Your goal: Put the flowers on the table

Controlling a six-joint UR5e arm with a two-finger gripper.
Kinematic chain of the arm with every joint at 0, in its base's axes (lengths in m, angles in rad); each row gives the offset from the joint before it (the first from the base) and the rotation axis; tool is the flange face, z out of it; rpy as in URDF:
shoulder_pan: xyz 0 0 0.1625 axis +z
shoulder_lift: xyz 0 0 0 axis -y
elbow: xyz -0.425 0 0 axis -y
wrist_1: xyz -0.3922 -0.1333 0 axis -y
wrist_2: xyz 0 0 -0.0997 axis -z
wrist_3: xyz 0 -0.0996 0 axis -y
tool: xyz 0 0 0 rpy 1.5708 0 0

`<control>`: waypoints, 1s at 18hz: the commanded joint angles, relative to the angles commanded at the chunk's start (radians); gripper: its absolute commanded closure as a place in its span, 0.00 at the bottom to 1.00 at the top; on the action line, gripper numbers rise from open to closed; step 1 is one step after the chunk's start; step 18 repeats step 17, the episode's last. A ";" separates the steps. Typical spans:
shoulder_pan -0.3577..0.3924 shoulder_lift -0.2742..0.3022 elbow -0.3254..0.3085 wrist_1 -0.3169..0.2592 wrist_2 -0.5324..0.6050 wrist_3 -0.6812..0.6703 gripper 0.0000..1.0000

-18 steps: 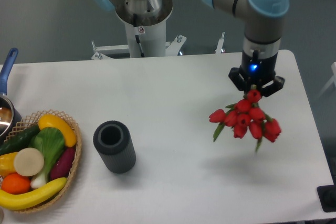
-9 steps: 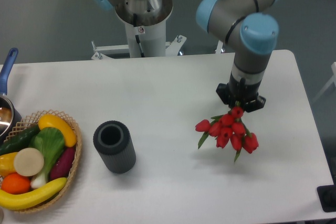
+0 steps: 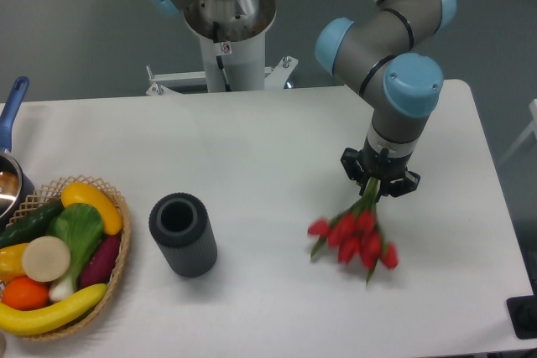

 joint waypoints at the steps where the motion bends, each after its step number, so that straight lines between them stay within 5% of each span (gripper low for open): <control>1: 0.002 0.003 0.000 0.011 0.000 0.000 0.00; 9: 0.046 0.043 0.017 0.127 0.000 0.012 0.00; 18: 0.058 0.040 0.040 0.123 0.011 0.008 0.00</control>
